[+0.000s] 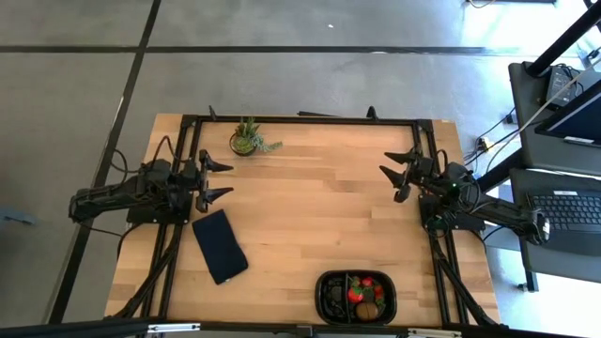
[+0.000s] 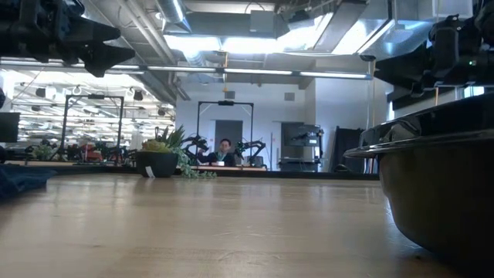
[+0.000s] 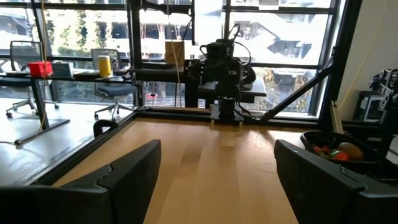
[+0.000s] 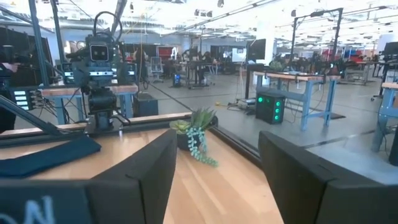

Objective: Pick and placing Produce into tupperware
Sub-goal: Return to Home Position

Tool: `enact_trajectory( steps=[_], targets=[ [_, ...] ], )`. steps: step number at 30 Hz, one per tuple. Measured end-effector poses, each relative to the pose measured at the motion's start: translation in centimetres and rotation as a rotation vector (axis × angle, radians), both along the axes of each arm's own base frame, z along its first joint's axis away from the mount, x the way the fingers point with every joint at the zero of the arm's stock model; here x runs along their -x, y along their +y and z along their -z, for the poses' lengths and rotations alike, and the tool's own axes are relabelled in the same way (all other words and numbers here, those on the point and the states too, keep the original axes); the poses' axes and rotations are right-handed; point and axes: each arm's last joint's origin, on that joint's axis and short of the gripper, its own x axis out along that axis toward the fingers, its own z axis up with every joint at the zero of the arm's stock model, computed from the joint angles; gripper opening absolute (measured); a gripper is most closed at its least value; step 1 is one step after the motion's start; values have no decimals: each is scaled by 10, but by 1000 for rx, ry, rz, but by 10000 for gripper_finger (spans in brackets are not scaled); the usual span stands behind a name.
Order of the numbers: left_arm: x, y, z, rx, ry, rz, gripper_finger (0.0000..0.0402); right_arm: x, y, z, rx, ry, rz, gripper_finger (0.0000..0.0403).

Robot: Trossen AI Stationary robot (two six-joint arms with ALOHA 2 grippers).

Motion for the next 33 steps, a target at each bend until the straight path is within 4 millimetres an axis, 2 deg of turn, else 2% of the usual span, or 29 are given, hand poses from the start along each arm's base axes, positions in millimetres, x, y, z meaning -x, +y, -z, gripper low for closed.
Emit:
enact_trajectory(
  steps=[3,7,12,22,33],
  targets=[
    [-1,0,1,-1,-12,1,303,0,0,0,-6,-2,-1,228],
    [-7,1,18,5,-28,3,303,0,0,0,-6,-3,-1,228],
    [-9,2,25,44,-40,8,303,0,0,0,-7,2,-1,228],
    [-9,1,30,53,-6,36,303,-1,0,16,-69,152,-1,228],
    [-9,1,31,79,4,36,303,-1,0,18,-116,152,-4,228]
  ],
)
